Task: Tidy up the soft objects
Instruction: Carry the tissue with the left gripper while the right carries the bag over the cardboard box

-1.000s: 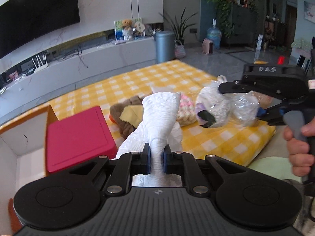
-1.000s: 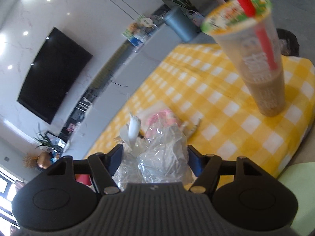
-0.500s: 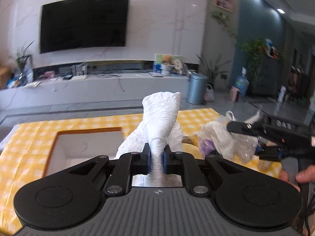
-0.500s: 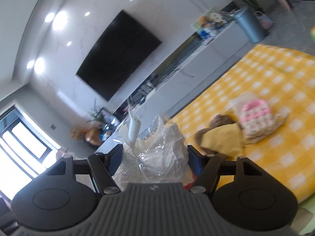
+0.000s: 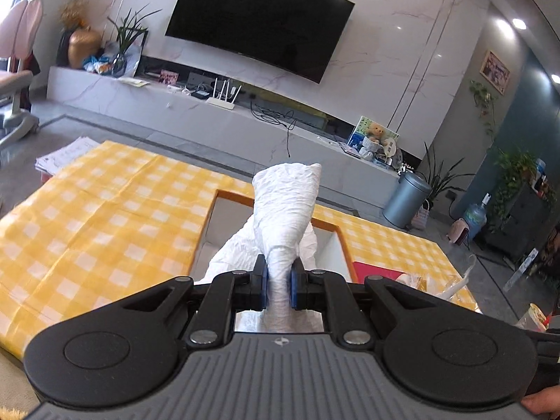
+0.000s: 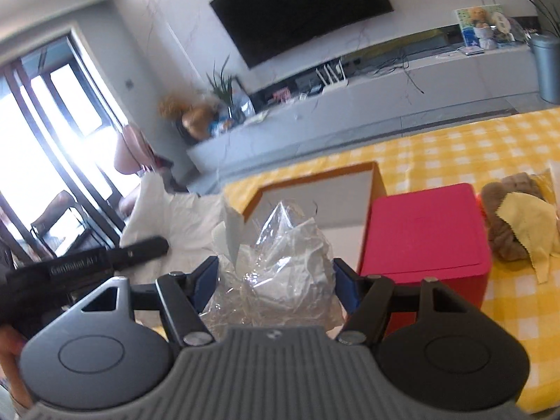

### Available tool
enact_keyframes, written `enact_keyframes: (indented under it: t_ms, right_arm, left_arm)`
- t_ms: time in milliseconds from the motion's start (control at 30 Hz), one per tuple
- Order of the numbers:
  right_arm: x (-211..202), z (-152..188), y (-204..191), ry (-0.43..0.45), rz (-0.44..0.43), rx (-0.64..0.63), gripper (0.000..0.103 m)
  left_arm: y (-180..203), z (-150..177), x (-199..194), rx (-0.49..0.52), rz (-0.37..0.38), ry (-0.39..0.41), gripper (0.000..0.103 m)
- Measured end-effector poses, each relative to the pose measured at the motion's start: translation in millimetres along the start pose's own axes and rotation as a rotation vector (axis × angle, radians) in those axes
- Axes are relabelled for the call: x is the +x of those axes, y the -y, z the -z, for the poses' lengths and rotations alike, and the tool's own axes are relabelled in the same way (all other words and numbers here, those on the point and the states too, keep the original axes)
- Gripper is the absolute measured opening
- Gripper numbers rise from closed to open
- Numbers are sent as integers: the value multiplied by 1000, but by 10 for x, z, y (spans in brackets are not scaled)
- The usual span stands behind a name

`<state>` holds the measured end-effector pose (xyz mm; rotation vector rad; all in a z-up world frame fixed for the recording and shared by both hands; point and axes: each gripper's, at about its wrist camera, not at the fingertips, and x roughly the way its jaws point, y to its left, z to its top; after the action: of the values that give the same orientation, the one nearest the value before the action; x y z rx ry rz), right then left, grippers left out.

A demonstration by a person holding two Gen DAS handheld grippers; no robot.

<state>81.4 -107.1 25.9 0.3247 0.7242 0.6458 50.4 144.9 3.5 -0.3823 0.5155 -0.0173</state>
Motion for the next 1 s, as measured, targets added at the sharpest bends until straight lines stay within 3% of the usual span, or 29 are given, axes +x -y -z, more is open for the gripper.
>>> enact_keyframes:
  t_ms: [167, 433, 633, 800, 833, 933, 1000]
  right_arm:
    - [401, -44, -120, -72, 67, -48, 68]
    - [971, 70, -323, -303, 212, -370, 68]
    - [1174, 100, -258, -416, 172, -430, 68]
    - [1318, 109, -267, -435, 168, -479, 70]
    - [1309, 127, -276, -428, 170, -489, 73]
    - [1232, 233, -362, -351, 168, -578, 98]
    - [1169, 259, -396, -284, 186, -617, 98]
  left_arm:
    - [-224, 16, 70, -22, -3, 7, 13]
    - [-465, 177, 160, -79, 32, -41, 13]
    - [-423, 162, 190, -65, 14, -43, 13]
    - [-367, 164, 228, -25, -39, -45, 13]
    - [-361, 160, 244, -15, -55, -41, 13]
    - [-347, 147, 268, -18, -83, -40, 13]
    - [-336, 144, 277, -14, -83, -42, 13]
